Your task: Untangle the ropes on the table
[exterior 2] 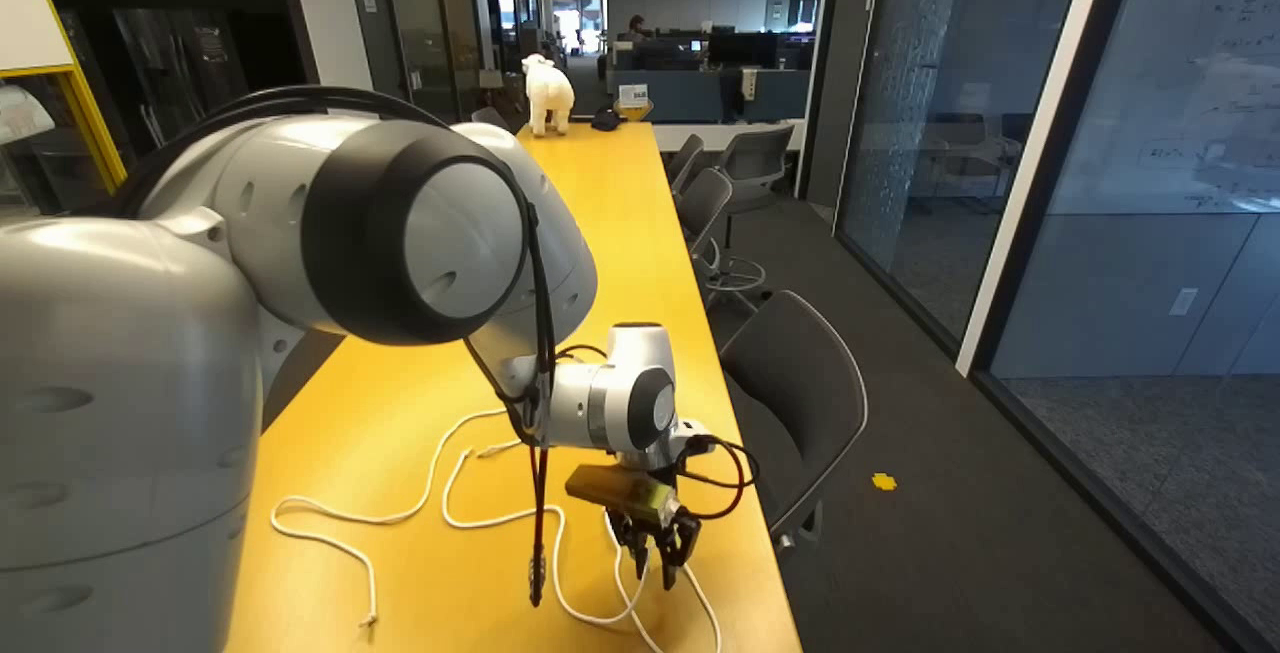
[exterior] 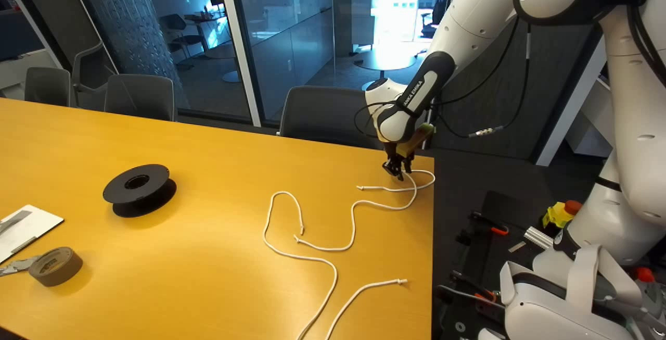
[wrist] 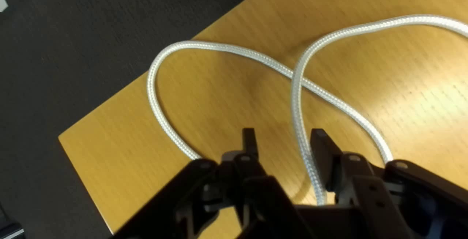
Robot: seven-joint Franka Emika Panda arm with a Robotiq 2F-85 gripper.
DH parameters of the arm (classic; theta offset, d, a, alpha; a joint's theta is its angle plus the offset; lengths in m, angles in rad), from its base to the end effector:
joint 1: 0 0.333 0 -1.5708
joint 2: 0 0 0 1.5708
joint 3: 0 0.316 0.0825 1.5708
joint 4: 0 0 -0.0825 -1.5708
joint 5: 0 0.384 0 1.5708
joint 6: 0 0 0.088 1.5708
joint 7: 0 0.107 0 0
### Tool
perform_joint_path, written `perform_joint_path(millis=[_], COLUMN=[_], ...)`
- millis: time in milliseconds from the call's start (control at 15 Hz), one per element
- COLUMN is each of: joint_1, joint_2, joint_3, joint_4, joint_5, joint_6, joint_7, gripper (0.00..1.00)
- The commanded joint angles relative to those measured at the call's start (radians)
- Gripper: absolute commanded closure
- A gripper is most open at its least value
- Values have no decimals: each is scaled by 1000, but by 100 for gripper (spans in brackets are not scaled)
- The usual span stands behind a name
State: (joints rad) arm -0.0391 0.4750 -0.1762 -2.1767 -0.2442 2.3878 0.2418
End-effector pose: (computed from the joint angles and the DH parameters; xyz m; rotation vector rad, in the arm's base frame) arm 0.5164 -0.1195 0.1542 2.8671 -0.3569 -0.3777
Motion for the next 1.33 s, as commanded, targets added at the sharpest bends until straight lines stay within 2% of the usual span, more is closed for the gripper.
perform_joint_path(millis=[0,133,267,533,733,1267], joint_1=[-12,-12,-18,-43,-34,0], joint_2=[7,7,5,2,-1,-7], joint_3=[12,15,27,81,120,193], joint_4=[26,30,37,74,144,400], joint_5=[32,36,59,181,251,322], joint_6=[4,3,7,28,37,62], joint_7=[-36,-39,-54,-125,-149,-151], gripper=[87,97,100,97,97,95])
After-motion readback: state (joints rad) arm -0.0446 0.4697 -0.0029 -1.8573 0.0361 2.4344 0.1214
